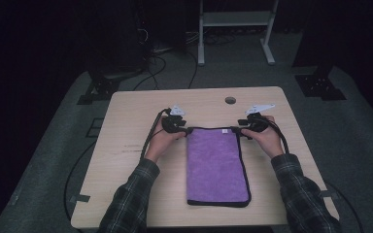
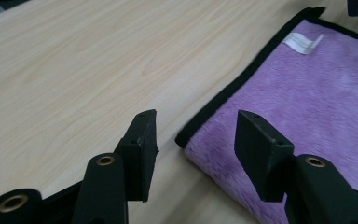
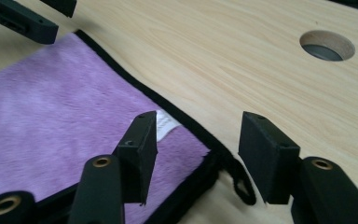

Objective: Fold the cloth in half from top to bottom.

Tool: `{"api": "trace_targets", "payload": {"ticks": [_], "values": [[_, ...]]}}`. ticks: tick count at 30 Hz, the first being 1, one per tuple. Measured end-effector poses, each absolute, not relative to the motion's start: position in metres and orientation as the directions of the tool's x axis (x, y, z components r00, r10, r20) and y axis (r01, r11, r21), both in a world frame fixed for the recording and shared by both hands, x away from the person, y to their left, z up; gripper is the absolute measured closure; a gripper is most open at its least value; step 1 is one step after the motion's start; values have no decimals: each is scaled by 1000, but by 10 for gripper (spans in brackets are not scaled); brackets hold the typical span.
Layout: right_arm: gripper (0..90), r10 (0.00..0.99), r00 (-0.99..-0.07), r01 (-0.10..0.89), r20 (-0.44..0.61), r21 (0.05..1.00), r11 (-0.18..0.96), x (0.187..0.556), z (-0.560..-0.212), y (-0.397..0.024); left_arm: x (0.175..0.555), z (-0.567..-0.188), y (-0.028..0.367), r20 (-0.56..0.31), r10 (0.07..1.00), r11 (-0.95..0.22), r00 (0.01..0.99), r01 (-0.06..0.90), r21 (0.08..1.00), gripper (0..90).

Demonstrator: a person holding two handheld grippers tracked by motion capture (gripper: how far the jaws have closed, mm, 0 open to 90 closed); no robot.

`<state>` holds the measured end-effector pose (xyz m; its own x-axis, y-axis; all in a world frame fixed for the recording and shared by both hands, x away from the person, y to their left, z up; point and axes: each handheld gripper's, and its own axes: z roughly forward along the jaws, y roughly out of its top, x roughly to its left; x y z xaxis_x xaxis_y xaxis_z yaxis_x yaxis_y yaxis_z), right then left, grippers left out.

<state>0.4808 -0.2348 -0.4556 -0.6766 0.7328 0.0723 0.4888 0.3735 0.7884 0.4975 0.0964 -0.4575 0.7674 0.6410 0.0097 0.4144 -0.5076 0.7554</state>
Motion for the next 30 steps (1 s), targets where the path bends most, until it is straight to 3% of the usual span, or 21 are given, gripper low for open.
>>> {"api": "trace_targets", "payload": {"ticks": [10,15,25,30], "values": [[445,732,-674,523,96,762,382,493,-482,-235,505,-473,95,-40,641,-502,766,458,734,485],[555,712,-697,510,89,760,403,488,-481,-234,504,-473,97,-54,640,-504,767,472,723,461],[759,712,-693,544,111,728,417,483,-477,-229,500,-472,94,-121,611,-490,782,494,718,788],[796,726,-679,552,111,729,405,482,-476,-227,500,-471,93,-119,627,-487,770,506,712,823]]}}
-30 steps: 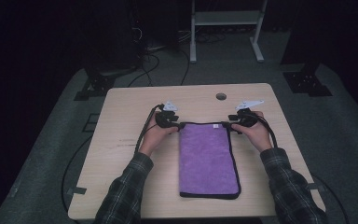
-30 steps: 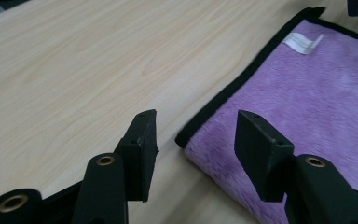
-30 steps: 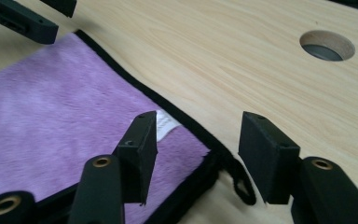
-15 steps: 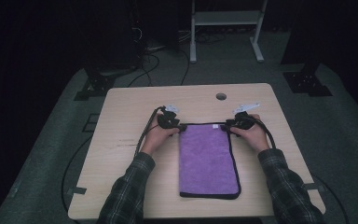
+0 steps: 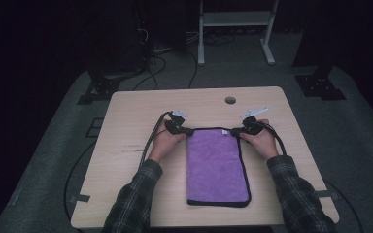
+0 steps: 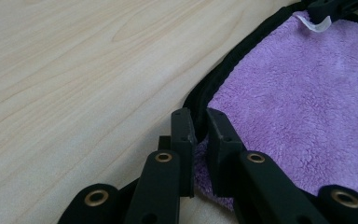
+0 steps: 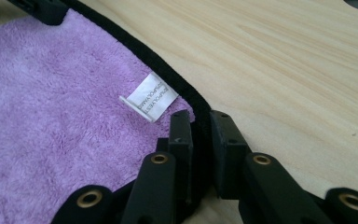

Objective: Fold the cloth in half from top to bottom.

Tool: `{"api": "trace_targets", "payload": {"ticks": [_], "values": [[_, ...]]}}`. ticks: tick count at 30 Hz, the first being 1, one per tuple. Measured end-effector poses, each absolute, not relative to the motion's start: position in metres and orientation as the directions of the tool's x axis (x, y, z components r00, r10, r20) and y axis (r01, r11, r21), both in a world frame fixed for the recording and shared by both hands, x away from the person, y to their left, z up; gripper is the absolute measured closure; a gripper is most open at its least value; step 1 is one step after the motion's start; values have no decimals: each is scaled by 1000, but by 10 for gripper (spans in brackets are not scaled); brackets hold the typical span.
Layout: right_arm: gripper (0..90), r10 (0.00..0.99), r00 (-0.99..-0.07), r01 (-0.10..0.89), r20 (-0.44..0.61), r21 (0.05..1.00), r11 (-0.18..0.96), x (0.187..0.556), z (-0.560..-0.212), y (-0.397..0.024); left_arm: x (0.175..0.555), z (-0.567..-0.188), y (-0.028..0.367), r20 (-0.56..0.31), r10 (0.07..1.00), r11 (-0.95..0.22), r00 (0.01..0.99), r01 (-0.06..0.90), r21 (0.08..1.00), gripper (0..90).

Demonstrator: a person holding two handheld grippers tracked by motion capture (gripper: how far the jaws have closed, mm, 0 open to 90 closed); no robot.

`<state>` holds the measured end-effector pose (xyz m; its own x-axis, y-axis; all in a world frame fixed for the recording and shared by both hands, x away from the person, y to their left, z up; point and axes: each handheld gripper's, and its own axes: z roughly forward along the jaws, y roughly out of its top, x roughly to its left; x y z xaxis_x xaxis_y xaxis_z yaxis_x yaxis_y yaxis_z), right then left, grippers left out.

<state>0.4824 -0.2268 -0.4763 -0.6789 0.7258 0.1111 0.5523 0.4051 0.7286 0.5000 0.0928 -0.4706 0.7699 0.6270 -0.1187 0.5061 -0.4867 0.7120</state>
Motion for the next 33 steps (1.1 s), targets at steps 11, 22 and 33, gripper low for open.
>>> {"api": "trace_targets", "payload": {"ticks": [11,22,33], "values": [[809,743,-661,518,103,780,353,490,-448,-224,505,-433,100,-59,659,-446,750,453,772,829],[810,727,-683,429,71,845,320,483,-406,-224,490,-390,110,-44,640,-400,767,381,833,829],[809,673,-732,405,108,863,302,444,-412,-232,448,-393,119,-101,584,-396,805,391,831,829]]}}
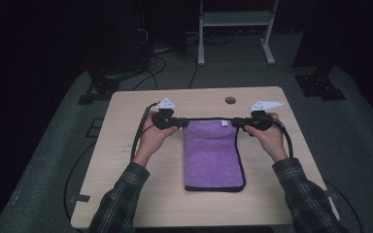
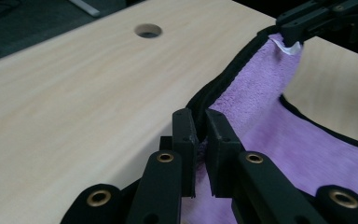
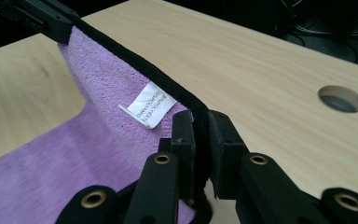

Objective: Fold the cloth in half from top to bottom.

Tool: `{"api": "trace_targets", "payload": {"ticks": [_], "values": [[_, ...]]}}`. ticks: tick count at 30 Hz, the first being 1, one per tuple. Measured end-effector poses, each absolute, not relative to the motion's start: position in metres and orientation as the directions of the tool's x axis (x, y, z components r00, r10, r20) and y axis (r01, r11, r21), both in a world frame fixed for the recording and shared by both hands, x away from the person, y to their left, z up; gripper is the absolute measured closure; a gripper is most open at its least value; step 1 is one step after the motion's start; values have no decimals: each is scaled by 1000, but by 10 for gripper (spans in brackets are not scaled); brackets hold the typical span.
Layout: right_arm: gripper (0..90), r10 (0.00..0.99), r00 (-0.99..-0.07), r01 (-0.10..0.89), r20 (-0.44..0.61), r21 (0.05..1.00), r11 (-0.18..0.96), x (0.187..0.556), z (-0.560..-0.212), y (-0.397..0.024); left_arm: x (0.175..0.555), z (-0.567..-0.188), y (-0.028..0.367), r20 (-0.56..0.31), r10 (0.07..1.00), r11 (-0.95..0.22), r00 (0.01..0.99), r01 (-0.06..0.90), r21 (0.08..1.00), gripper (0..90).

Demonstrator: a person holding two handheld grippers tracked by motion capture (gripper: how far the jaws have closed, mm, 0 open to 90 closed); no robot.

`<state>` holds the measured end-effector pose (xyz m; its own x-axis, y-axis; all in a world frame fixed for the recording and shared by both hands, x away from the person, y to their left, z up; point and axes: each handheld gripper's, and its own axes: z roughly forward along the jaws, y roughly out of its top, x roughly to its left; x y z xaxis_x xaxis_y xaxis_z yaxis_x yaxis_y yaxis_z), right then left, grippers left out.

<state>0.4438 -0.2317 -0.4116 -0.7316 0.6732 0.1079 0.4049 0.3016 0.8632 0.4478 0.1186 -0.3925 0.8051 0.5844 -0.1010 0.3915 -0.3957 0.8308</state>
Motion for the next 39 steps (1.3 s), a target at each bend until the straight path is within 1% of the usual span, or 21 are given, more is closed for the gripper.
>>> {"api": "trace_targets", "payload": {"ticks": [6,11,17,22,28,30,32,35,37,39], "values": [[808,655,-747,415,115,850,324,420,-422,-236,420,-404,120,-141,555,-386,820,404,829,829],[808,633,-760,419,148,856,304,396,-423,-238,400,-404,125,-139,533,-398,835,393,829,829],[806,605,-779,418,162,854,310,365,-426,-239,373,-410,127,-150,506,-412,850,390,824,829],[803,584,-793,428,173,841,332,343,-433,-239,351,-422,127,-168,491,-439,855,409,800,828],[793,570,-799,455,190,811,367,327,-448,-239,337,-443,126,-205,474,-477,856,445,758,820],[781,566,-802,462,190,799,386,323,-452,-237,335,-448,126,-206,472,-494,857,451,743,802],[754,563,-806,463,185,789,404,320,-456,-236,334,-449,126,-209,468,-503,859,453,736,750],[716,555,-810,459,187,792,403,315,-455,-239,330,-443,130,-211,465,-485,860,447,752,692],[711,551,-811,451,195,809,377,312,-449,-244,329,-435,133,-208,465,-465,861,437,770,683],[715,554,-809,438,195,828,349,312,-443,-249,330,-429,135,-200,471,-446,859,427,786,692]]}}
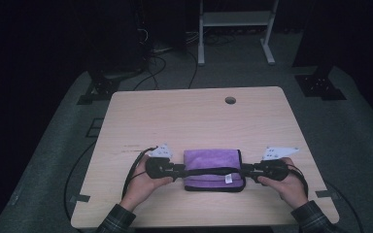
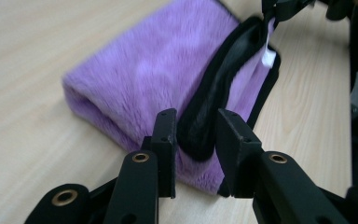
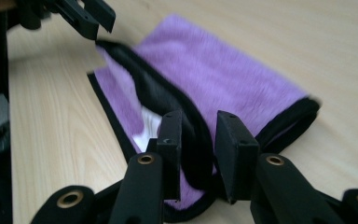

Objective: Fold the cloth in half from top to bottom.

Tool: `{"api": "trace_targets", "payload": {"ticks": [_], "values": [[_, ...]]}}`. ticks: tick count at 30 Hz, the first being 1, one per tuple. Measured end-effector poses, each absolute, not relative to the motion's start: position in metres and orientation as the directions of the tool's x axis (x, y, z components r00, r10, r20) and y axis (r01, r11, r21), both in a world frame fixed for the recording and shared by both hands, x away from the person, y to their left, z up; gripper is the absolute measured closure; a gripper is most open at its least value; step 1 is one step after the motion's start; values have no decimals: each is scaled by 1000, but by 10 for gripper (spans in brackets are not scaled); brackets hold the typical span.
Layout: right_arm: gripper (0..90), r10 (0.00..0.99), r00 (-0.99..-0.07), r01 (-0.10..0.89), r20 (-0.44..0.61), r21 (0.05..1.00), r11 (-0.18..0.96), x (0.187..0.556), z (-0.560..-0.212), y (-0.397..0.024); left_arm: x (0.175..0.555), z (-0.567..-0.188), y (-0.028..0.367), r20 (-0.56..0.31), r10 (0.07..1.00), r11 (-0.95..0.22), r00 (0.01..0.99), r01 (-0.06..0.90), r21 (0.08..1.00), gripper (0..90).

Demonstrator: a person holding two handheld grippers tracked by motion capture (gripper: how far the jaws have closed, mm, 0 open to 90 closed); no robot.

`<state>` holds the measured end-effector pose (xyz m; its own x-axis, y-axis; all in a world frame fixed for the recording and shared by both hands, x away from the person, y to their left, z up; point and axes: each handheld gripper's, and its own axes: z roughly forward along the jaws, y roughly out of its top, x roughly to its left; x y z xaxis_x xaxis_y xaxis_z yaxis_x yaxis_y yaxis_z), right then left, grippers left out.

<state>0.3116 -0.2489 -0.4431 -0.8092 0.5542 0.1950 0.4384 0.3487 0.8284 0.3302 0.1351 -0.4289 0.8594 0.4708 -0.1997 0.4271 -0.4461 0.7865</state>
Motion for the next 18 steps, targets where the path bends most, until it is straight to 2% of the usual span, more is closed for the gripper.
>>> {"api": "trace_targets", "payload": {"ticks": [6,12,18], "values": [[800,572,-802,423,174,841,337,324,-436,-248,345,-428,129,-201,486,-428,851,432,794,814],[834,555,-814,442,174,804,397,333,-451,-233,347,-442,117,-219,469,-457,856,447,769,818],[836,497,-847,435,189,783,444,317,-458,-226,325,-451,115,-232,435,-491,870,445,749,804]]}}
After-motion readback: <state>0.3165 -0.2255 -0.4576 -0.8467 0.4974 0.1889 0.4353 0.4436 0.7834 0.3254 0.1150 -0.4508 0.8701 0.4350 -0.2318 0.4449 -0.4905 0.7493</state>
